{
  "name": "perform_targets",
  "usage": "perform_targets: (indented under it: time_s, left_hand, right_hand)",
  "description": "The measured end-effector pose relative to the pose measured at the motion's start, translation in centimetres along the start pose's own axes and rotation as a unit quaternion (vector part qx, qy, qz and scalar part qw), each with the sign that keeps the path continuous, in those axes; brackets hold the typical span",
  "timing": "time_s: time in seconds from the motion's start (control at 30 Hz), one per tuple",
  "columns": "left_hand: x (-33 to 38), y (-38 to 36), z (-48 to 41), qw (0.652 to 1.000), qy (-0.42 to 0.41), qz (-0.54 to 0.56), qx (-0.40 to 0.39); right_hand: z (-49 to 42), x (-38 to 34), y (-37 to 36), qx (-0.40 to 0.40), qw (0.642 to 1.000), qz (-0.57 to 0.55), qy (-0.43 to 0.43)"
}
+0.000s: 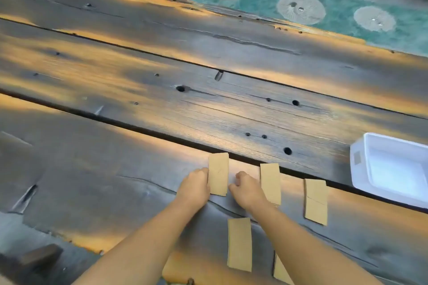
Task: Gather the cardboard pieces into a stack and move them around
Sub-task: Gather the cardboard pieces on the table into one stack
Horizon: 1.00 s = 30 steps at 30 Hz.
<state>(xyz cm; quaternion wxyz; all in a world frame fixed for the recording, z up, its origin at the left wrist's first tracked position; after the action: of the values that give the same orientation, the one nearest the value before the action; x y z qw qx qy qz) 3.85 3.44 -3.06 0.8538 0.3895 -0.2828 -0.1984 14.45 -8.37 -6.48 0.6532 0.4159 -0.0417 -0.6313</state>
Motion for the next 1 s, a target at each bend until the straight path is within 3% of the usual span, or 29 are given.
perform_targets:
  time_s: [0.13,0.43,0.67,0.87,1.0]
  left_hand:
    - [-0.9,0.1,-2.4,0.999,-0.006,0.042,0.029]
    - [-2.2,-1.2,-4.6,0.964,0.101,0.237,0.069]
    - [-2.5,-2.9,-6.1,0.93,0.153,0.333,0.031]
    - [-3.0,-3.7,-6.7,0.933,0.14,0.332,-0.011]
    - [-2.9,-4.1,-6.4,0.904,0.154,0.397,-0.05]
  right_hand:
    - [-1.7,-0.7,-0.8,0.01,0.99,-0.112,-0.085]
    - [-3.7,-1.2,-2.5,0.06,0.971,-0.17,-0.155]
    - [-4.4,-1.5,-4.4,0.08,0.956,-0.231,-0.163]
    - [-4.0,-0.1,-4.8,0.089,0.937,-0.282,-0.187]
    - [-3.3,0.4,-4.2,0.084,0.926,-0.323,-0.175]
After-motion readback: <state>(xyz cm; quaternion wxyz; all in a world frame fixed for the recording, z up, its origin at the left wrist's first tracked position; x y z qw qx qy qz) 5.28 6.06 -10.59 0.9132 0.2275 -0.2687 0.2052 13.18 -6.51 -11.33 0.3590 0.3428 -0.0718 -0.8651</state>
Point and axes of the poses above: each hand's wrist, its own z-axis away from the middle knuckle, its own y-axis out of the back of the hand, x = y × z, the point moved 6 cm from there along -z, towards the middle knuckle, and after that the axes turned 2 degrees about -x, right-handed, at the moved point
